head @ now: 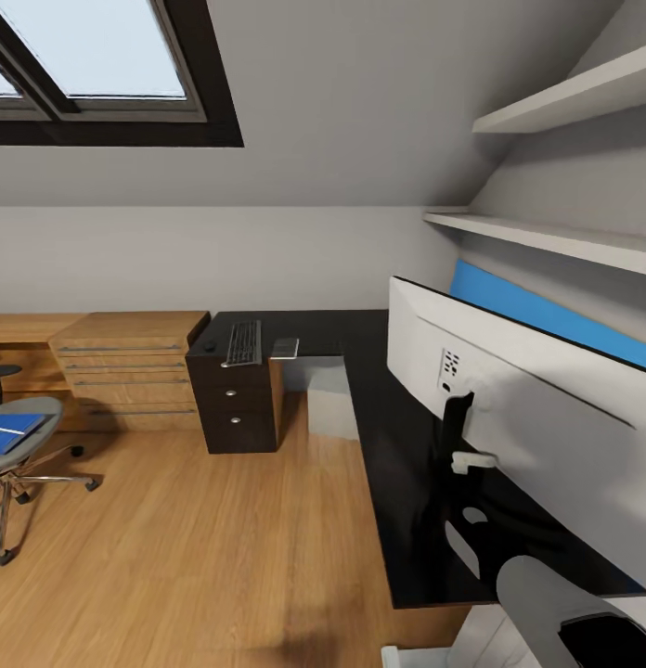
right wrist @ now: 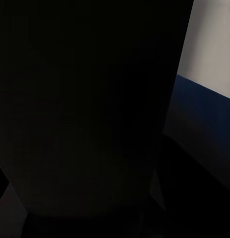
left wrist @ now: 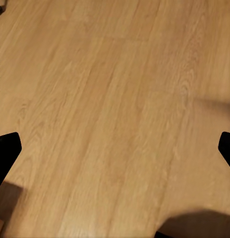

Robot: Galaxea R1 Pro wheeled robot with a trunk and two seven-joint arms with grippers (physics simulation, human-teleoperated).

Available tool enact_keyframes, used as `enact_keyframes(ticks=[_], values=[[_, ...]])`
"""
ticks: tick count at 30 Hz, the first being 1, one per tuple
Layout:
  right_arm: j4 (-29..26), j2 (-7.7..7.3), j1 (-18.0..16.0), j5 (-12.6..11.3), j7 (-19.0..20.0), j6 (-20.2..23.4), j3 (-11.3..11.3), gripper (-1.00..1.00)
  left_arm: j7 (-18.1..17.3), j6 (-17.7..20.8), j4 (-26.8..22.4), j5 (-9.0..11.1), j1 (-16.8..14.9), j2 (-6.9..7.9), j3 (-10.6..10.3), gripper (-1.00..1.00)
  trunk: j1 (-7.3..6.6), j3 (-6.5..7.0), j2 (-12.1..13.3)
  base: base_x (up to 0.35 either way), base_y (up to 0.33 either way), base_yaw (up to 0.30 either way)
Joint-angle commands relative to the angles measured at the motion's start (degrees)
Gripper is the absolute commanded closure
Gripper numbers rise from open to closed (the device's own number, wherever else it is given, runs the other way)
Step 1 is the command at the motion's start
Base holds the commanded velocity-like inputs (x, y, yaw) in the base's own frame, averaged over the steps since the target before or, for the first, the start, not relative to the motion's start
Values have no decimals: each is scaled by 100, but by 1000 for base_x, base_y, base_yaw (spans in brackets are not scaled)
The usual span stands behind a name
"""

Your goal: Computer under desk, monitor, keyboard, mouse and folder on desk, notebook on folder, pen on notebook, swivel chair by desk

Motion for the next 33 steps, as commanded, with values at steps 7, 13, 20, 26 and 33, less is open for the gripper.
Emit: enact_keyframes(ticks=[7,13,20,26,33], values=[[-13,8,-9,-1,-30,90,63,100,52,-17,-29,36,-3,-21,-21,-100,66,-59,-125,0,0,0],[-15,9,-7,-1,-32,101,63,100,59,-16,-53,35,-3,-50,-10,-100,198,-167,-365,0,0,0],[-13,16,-6,-1,-52,102,63,100,56,-16,-58,31,-3,-53,6,-100,263,-221,-486,0,0,0],[-14,18,-5,-1,-57,102,59,100,47,-16,-55,31,-3,-53,13,-100,263,-221,-486,0,0,0],[-15,18,-7,-1,-66,102,55,-100,28,-16,-51,30,-3,-51,23,-100,263,-221,-486,0,0,0]])
